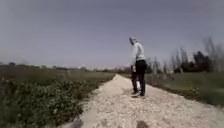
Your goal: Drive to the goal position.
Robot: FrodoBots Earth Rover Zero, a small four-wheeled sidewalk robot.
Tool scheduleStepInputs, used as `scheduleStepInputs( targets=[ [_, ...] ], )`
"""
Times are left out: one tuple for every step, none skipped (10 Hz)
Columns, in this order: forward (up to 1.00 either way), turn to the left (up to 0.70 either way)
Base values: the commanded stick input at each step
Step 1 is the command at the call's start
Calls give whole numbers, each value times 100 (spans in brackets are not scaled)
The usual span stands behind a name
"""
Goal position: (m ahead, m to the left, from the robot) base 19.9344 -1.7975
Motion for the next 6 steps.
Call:
scheduleStepInputs(
  targets=[
    [70,0],
    [70,0],
    [70,0],
    [70,0],
    [70,0],
    [70,0]
  ],
)
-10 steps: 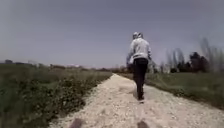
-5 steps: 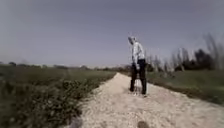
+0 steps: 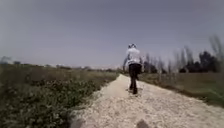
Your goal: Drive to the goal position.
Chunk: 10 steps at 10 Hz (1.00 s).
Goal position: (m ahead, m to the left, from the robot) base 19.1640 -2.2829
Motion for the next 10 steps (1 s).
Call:
scheduleStepInputs(
  targets=[
    [70,0],
    [70,0],
    [70,0],
    [70,0],
    [70,0],
    [70,0],
    [70,0],
    [70,0],
    [70,0],
    [70,-24]
  ],
)
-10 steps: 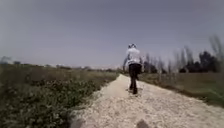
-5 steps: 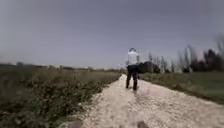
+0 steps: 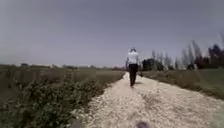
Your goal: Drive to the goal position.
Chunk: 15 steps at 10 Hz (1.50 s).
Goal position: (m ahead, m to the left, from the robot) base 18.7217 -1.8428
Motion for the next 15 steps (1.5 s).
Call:
scheduleStepInputs(
  targets=[
    [70,-30],
    [70,-35],
    [70,-34],
    [70,-28],
    [70,-22],
    [70,0],
    [70,0],
    [70,0],
    [70,0],
    [70,0],
    [70,0],
    [70,0],
    [70,-12],
    [70,-30],
    [70,-34]
  ],
)
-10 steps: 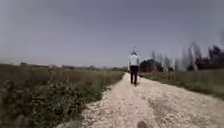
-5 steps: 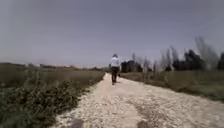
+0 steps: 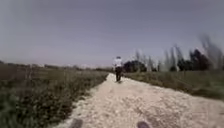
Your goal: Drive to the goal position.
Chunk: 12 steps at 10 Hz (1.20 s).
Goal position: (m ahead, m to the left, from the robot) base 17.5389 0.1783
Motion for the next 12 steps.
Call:
scheduleStepInputs(
  targets=[
    [70,-14],
    [70,0],
    [70,0],
    [70,0],
    [70,0],
    [70,0],
    [70,0],
    [70,0],
    [70,0],
    [70,0],
    [70,0],
    [70,0]
  ],
)
